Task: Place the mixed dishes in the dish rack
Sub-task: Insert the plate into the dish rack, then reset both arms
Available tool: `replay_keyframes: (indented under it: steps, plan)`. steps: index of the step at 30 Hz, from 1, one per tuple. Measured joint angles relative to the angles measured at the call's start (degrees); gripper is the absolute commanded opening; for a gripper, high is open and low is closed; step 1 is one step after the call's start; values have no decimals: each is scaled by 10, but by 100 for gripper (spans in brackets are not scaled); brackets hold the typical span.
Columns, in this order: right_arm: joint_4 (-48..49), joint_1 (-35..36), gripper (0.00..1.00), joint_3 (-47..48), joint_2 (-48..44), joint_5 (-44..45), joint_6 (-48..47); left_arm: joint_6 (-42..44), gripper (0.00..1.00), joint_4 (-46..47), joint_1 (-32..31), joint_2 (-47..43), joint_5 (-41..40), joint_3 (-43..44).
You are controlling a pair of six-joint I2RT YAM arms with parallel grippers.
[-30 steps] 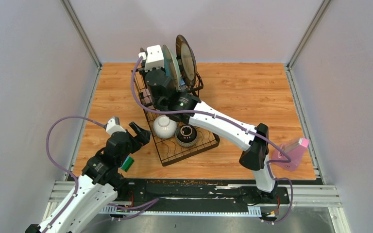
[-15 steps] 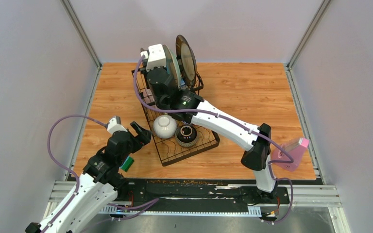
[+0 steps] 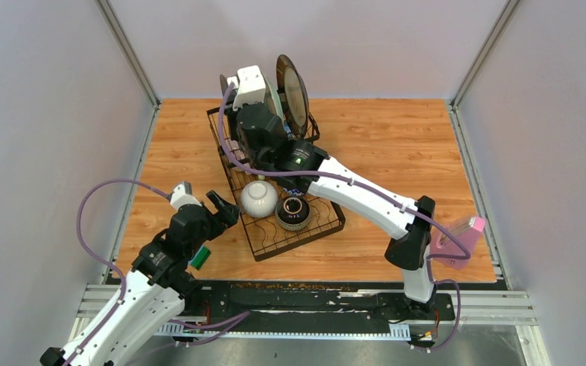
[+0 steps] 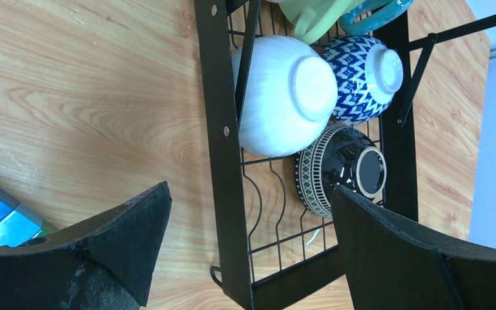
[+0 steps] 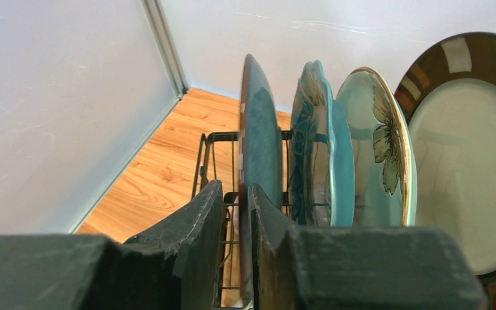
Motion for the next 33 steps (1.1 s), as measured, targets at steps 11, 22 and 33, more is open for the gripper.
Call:
replay_keyframes:
  steps: [11,22,33]
  plan:
    - [4,1,27,0,-24,-16,9,0,100,12,0,19,12,0]
    - [9,0,49,-95,-106,-58,8,6,100,20,0,37,17,0]
    - [56,-45,61,-289,-342,-90,8,13,100,22,0,63,15,0]
